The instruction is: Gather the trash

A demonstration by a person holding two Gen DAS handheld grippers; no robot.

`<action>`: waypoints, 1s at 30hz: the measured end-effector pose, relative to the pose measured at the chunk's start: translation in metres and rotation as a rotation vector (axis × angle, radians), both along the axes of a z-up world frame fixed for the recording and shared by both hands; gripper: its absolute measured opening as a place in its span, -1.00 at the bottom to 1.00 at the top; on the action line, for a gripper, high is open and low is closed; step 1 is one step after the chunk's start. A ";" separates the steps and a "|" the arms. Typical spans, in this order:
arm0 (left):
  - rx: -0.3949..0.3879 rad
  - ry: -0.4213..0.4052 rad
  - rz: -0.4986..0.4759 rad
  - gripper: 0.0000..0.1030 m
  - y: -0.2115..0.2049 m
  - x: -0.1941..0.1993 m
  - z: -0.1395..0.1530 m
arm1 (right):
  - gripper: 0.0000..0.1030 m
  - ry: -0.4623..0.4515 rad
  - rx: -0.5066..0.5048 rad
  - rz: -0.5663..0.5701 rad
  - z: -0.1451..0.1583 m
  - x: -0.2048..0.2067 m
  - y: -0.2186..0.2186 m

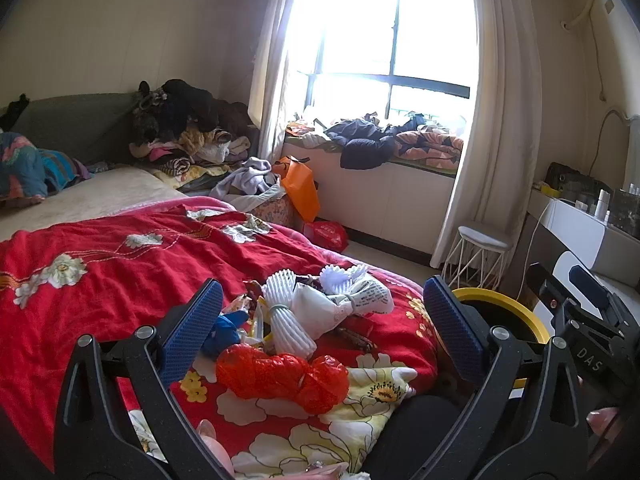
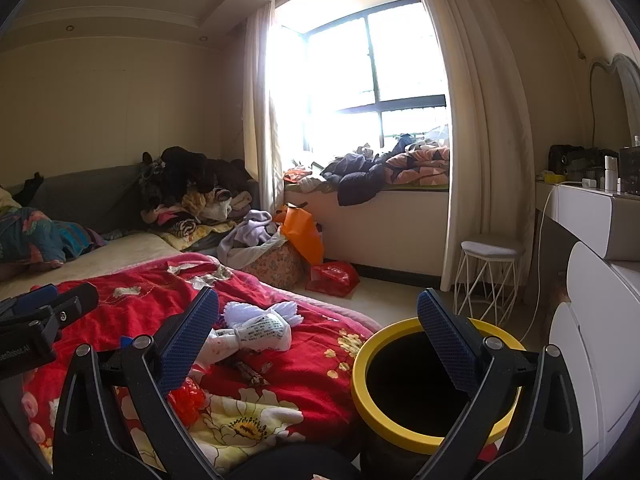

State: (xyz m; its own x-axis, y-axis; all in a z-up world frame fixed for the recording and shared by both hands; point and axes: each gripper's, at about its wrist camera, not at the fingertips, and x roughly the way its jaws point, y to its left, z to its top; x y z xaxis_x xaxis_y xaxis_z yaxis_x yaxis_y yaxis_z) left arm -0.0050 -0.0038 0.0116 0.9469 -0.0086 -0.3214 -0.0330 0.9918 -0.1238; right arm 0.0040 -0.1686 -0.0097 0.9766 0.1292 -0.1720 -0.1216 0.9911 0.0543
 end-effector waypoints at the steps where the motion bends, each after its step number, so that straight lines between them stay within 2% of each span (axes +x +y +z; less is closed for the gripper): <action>1: 0.002 0.000 0.002 0.80 -0.001 -0.002 -0.001 | 0.88 0.001 0.001 0.002 0.001 -0.001 0.000; 9: 0.003 0.003 -0.001 0.80 -0.002 0.002 0.000 | 0.88 0.003 0.001 0.001 0.001 -0.002 -0.001; 17: -0.014 0.025 -0.023 0.80 0.005 0.006 0.001 | 0.88 0.049 0.011 0.025 -0.012 0.011 0.003; 20: -0.021 0.029 0.009 0.80 0.014 0.011 0.003 | 0.88 0.062 0.002 0.054 -0.012 0.019 0.008; 24: -0.034 0.027 0.058 0.80 0.029 0.011 -0.008 | 0.88 0.079 -0.001 0.097 -0.010 0.030 0.018; 30: -0.048 0.029 0.134 0.80 0.051 0.016 -0.008 | 0.88 0.115 -0.031 0.208 -0.008 0.045 0.050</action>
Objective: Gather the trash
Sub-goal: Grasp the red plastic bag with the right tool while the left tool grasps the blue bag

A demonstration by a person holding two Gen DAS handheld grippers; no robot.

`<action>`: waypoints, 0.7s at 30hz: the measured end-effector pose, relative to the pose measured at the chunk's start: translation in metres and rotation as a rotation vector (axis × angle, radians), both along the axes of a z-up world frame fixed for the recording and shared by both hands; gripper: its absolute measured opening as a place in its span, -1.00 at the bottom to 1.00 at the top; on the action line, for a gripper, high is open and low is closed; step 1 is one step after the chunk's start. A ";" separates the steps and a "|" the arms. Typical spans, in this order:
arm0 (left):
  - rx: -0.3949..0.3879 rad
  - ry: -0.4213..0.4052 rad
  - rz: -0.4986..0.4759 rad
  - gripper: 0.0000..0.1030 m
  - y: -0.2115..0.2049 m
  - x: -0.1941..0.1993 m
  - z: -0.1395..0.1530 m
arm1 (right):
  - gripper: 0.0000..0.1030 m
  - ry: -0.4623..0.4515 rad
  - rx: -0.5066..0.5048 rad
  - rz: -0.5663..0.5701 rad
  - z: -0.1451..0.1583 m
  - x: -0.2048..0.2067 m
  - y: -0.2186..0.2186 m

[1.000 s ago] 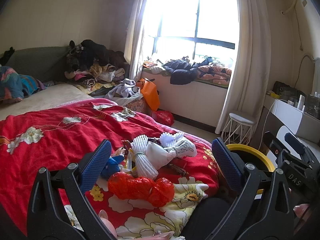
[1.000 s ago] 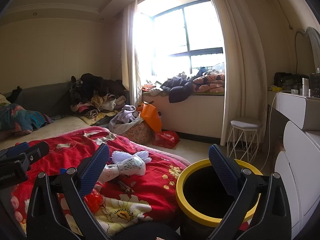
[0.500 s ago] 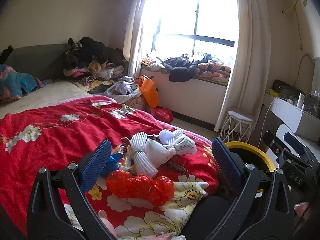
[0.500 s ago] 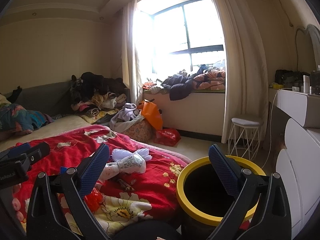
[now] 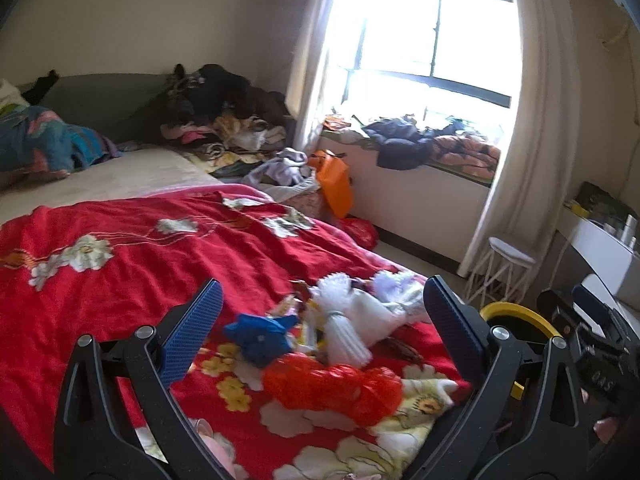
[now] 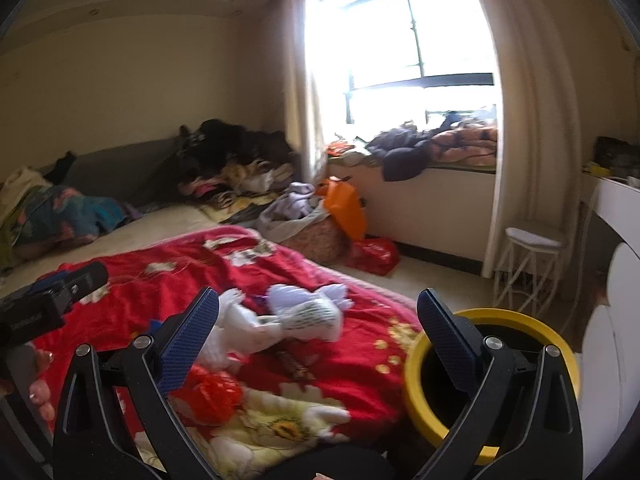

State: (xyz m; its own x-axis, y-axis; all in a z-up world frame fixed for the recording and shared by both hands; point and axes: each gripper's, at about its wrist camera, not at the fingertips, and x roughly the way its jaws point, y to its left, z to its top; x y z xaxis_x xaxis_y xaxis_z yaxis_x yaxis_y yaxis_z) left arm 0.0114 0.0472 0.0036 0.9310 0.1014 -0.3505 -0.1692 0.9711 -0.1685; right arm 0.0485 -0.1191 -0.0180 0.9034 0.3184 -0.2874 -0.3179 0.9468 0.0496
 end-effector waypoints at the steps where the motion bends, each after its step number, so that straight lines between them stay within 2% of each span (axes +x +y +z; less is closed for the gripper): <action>1: -0.003 -0.001 0.008 0.80 0.006 -0.004 0.000 | 0.88 0.010 -0.005 0.026 -0.001 0.002 0.007; 8: -0.029 0.014 0.100 0.80 0.047 -0.002 -0.005 | 0.88 0.091 -0.023 0.146 -0.012 0.014 0.052; 16: -0.049 0.063 0.089 0.80 0.088 0.005 -0.026 | 0.88 0.170 -0.093 0.231 -0.033 0.024 0.089; 21: -0.070 0.143 0.048 0.80 0.102 0.026 -0.049 | 0.88 0.260 -0.131 0.252 -0.054 0.037 0.098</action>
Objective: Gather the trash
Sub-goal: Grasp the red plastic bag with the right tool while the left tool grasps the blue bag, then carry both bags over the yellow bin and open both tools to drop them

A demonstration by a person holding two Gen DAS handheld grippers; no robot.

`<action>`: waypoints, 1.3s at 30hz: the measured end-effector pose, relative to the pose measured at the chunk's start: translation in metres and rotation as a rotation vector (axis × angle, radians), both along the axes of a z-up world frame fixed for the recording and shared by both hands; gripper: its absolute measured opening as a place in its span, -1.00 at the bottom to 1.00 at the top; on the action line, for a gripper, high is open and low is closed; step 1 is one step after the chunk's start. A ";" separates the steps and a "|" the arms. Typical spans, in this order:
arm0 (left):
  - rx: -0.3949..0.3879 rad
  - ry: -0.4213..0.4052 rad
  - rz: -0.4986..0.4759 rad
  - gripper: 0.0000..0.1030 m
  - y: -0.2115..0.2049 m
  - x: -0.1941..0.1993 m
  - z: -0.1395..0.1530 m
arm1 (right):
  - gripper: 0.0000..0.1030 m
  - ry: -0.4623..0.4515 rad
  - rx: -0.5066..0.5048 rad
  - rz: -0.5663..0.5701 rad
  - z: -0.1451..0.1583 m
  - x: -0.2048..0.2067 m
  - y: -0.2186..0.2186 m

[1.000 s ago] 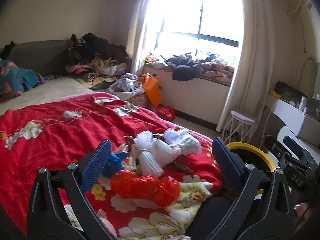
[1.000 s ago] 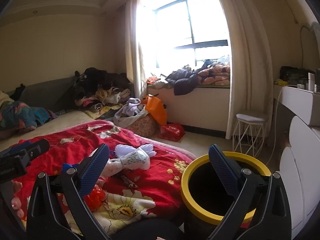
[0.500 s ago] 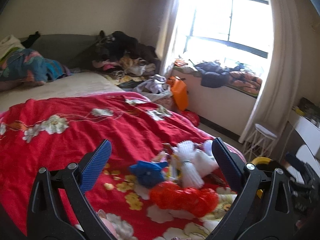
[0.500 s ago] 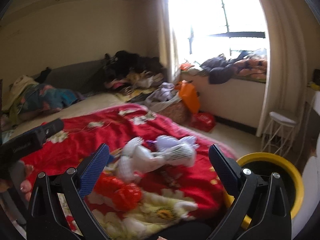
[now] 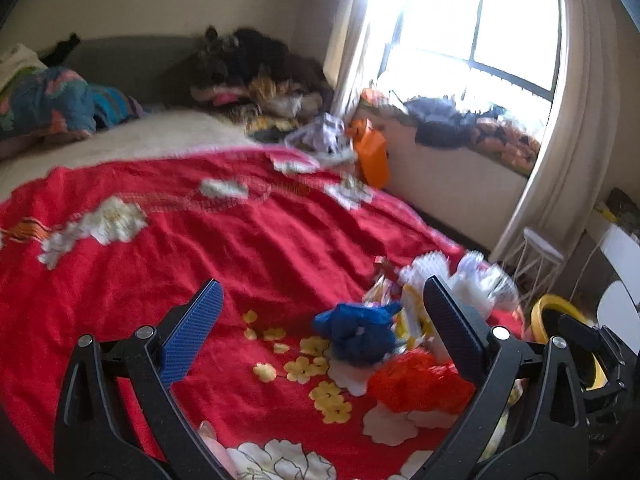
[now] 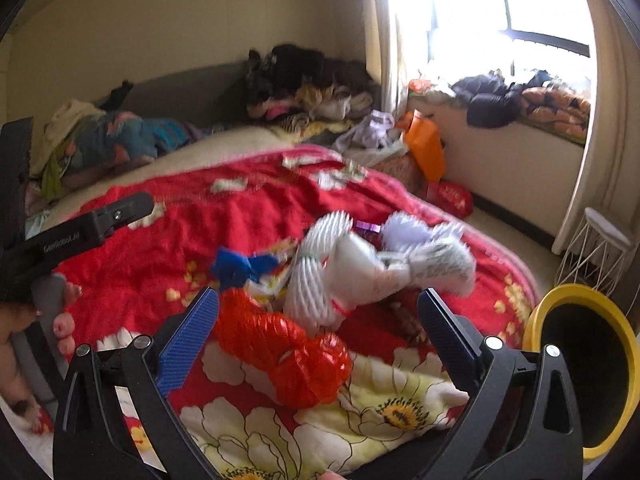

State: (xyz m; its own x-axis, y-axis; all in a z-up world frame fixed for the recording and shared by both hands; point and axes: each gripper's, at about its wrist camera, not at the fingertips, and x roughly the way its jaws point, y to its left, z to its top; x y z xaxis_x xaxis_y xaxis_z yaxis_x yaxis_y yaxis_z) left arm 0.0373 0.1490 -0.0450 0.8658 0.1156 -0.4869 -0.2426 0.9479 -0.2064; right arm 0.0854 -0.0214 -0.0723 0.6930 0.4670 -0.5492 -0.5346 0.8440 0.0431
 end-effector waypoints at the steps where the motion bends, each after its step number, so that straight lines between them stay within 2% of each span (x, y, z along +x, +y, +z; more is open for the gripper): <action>1: -0.019 0.030 -0.020 0.80 0.002 0.007 -0.006 | 0.88 0.036 -0.014 0.006 -0.007 0.005 0.002; 5: -0.057 0.124 -0.076 0.79 0.002 0.030 -0.029 | 0.88 0.126 -0.045 0.025 -0.026 0.014 0.004; 8: -0.087 0.158 -0.113 0.78 0.001 0.043 -0.040 | 0.86 0.183 -0.056 0.047 -0.036 0.020 0.007; 9: -0.088 0.159 -0.117 0.75 0.000 0.046 -0.041 | 0.79 0.196 -0.058 0.053 -0.038 0.021 0.007; 11: -0.100 0.163 -0.141 0.73 -0.001 0.052 -0.044 | 0.63 0.230 -0.068 0.066 -0.042 0.024 0.009; 13: -0.119 0.180 -0.160 0.67 -0.001 0.059 -0.048 | 0.36 0.266 -0.073 0.079 -0.047 0.027 0.010; 17: -0.161 0.210 -0.184 0.49 0.003 0.073 -0.057 | 0.09 0.313 -0.064 0.105 -0.051 0.025 0.007; 20: -0.179 0.227 -0.207 0.32 0.002 0.080 -0.061 | -0.18 0.321 -0.066 0.136 -0.050 0.018 0.005; 22: -0.192 0.238 -0.216 0.07 0.000 0.084 -0.063 | -0.46 0.321 -0.070 0.154 -0.049 0.012 0.004; 23: -0.190 0.238 -0.220 0.02 0.000 0.084 -0.064 | -0.46 0.321 -0.069 0.162 -0.048 0.009 0.004; 28: -0.192 0.252 -0.227 -0.76 -0.002 0.084 -0.065 | -0.61 0.310 -0.058 0.208 -0.042 -0.008 0.003; 31: -0.204 0.248 -0.224 -0.98 0.000 0.082 -0.065 | -0.64 0.293 -0.066 0.220 -0.039 -0.017 0.005; 39: -0.192 0.165 -0.208 -0.99 0.009 0.063 -0.039 | -0.70 0.236 -0.018 0.216 -0.015 -0.022 -0.003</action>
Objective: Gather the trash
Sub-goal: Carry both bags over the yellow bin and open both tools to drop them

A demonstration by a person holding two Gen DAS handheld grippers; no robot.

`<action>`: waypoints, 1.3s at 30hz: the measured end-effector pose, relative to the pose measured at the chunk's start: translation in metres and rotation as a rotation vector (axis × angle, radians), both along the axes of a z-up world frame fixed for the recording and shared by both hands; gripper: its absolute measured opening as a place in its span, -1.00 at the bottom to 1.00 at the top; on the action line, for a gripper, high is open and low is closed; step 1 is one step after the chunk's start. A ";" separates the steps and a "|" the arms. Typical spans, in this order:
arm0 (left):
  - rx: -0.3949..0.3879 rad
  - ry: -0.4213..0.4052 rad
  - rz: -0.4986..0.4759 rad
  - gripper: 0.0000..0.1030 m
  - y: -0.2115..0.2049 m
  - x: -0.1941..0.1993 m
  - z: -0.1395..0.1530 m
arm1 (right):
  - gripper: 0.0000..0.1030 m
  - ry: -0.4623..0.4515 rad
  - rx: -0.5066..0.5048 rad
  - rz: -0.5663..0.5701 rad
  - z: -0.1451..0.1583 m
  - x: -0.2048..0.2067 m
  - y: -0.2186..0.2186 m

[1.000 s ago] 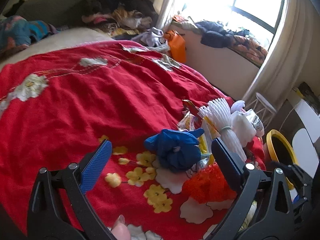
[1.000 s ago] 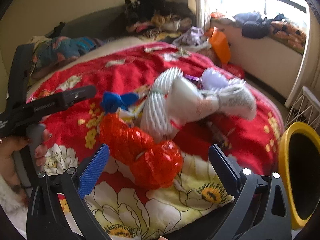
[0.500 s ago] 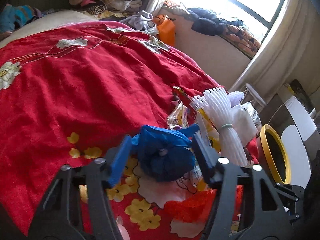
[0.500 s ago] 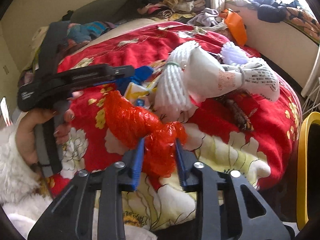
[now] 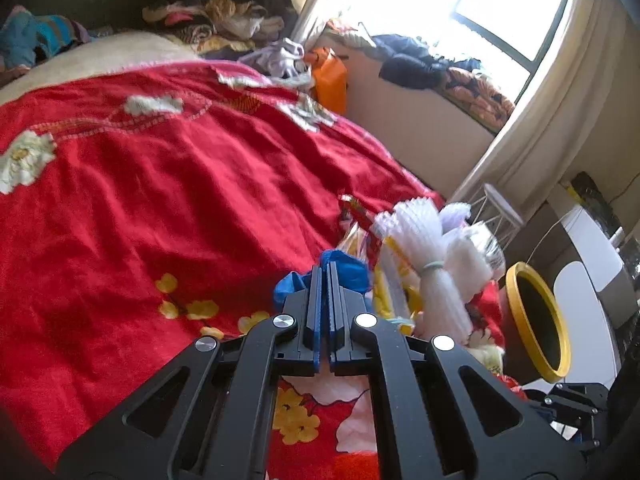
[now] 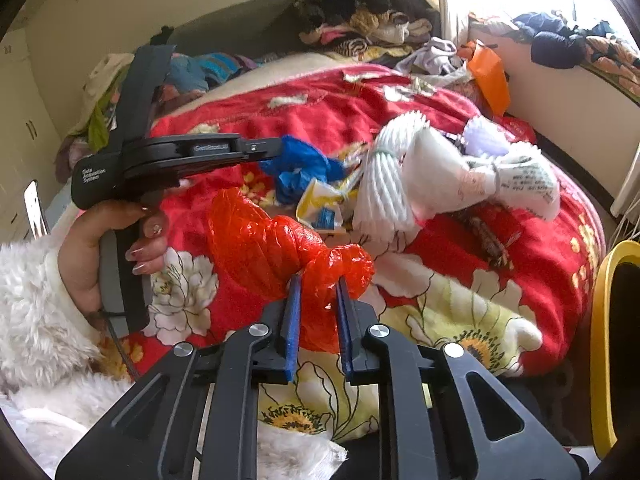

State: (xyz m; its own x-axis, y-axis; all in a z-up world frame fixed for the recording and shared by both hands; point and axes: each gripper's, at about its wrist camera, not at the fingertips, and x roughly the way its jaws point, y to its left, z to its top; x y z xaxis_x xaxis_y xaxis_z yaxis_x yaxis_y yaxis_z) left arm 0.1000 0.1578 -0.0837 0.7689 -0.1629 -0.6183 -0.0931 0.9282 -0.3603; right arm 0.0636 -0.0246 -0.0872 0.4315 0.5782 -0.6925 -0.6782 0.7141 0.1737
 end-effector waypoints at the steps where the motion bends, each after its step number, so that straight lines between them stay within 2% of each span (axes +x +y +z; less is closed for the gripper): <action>1: 0.010 -0.009 0.006 -0.99 0.001 -0.003 0.005 | -0.70 -0.008 0.005 -0.005 0.002 0.000 -0.001; 9: 0.055 -0.090 0.010 -0.99 -0.003 -0.015 0.045 | -0.72 -0.079 0.059 -0.078 0.029 0.004 -0.025; 20: 0.077 -0.160 -0.072 -0.99 -0.040 -0.015 0.082 | -0.73 -0.136 0.097 -0.231 0.051 0.019 -0.072; 39: 0.125 -0.196 -0.255 -0.99 -0.123 -0.007 0.101 | -0.73 -0.178 0.132 -0.505 0.059 0.035 -0.161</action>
State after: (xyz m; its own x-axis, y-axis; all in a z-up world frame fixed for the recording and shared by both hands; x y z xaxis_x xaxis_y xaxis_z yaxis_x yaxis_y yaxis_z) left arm 0.0931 0.0350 0.0172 0.8191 -0.2980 -0.4902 0.2078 0.9506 -0.2307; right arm 0.0985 -0.1851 -0.0286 0.7819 0.3458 -0.5186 -0.2837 0.9383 0.1979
